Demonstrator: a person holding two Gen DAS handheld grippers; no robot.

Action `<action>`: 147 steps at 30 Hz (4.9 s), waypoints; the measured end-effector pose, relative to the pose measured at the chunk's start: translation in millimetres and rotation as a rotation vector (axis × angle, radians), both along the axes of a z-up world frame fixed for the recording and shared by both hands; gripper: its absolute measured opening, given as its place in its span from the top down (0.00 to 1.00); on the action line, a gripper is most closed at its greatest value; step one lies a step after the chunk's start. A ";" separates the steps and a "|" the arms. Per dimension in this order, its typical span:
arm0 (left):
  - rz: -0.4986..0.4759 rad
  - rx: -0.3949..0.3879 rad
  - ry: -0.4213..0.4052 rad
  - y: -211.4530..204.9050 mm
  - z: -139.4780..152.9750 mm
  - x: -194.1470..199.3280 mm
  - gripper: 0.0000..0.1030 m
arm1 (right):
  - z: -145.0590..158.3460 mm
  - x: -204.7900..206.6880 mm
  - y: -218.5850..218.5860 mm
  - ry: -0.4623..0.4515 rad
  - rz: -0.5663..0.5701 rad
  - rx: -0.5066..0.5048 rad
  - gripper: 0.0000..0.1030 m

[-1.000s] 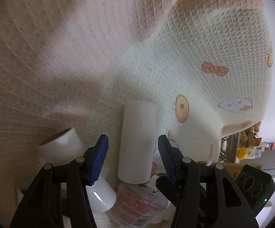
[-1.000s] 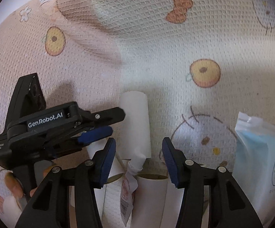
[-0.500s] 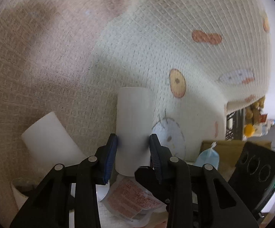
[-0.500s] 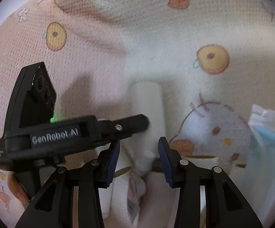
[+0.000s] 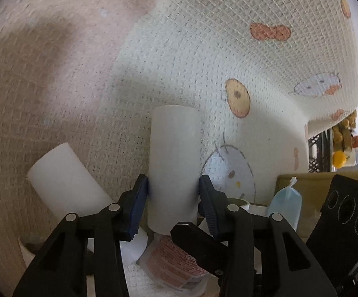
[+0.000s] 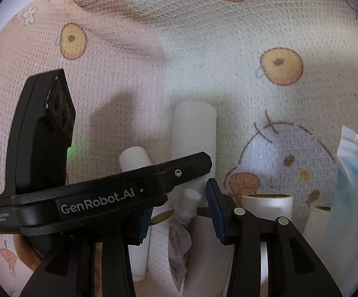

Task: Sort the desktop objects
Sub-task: 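Close the right gripper on the white paper roll, then lift the white paper roll with the right gripper toward the cardboard box, then lower the roll into the box beside the other rolls and open the right gripper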

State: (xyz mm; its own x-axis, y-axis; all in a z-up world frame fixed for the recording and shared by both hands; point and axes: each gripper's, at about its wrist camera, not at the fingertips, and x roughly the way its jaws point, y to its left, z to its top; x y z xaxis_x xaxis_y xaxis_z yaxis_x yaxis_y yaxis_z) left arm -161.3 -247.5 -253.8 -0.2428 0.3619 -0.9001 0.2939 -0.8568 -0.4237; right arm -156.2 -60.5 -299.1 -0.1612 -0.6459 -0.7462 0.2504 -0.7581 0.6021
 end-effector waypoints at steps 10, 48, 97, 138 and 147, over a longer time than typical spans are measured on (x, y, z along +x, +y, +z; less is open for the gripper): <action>-0.023 -0.057 0.141 -0.6 44.9 24.5 0.55 | 31.4 12.6 -7.3 0.096 0.042 -0.014 0.62; 0.094 0.033 0.281 45.7 48.2 127.0 0.55 | 44.7 106.8 53.1 0.187 0.218 0.074 0.62; -0.237 -0.354 0.781 168.5 283.2 132.9 0.55 | 251.3 137.9 154.5 0.745 0.069 -0.065 0.61; -0.461 -0.206 0.516 328.2 225.5 44.4 0.55 | 206.2 105.1 318.8 0.462 -0.033 0.121 0.61; -0.465 -0.066 0.333 335.8 191.1 16.3 0.55 | 188.7 83.8 338.6 0.282 -0.036 0.164 0.61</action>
